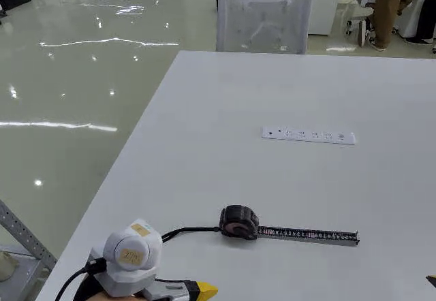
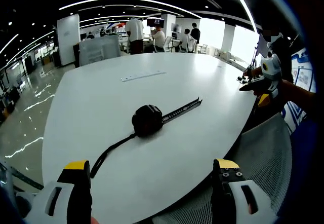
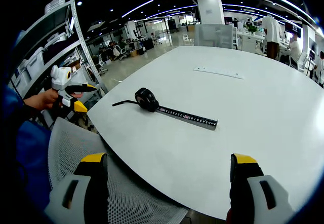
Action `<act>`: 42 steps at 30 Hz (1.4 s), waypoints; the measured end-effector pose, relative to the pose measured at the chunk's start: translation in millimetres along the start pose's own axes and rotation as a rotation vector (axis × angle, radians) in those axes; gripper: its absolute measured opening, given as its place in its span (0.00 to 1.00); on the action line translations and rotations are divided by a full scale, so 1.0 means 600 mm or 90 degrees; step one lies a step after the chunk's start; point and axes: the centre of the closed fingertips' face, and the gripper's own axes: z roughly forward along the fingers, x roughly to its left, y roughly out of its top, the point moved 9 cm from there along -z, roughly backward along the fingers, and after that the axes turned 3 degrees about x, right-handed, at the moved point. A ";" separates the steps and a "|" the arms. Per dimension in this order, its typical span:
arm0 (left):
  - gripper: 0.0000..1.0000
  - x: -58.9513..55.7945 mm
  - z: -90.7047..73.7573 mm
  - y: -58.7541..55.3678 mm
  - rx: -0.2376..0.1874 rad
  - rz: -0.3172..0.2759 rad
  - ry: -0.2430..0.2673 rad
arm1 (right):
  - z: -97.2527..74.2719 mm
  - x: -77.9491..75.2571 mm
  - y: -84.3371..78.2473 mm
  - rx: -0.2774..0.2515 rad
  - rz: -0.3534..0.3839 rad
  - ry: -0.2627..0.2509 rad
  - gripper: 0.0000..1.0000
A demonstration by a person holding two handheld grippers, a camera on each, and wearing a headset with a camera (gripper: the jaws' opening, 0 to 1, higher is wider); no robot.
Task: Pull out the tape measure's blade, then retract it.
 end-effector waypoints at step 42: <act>0.94 -0.055 -0.006 0.014 0.011 -0.051 0.044 | -0.027 0.009 -0.008 0.009 -0.030 -0.015 0.95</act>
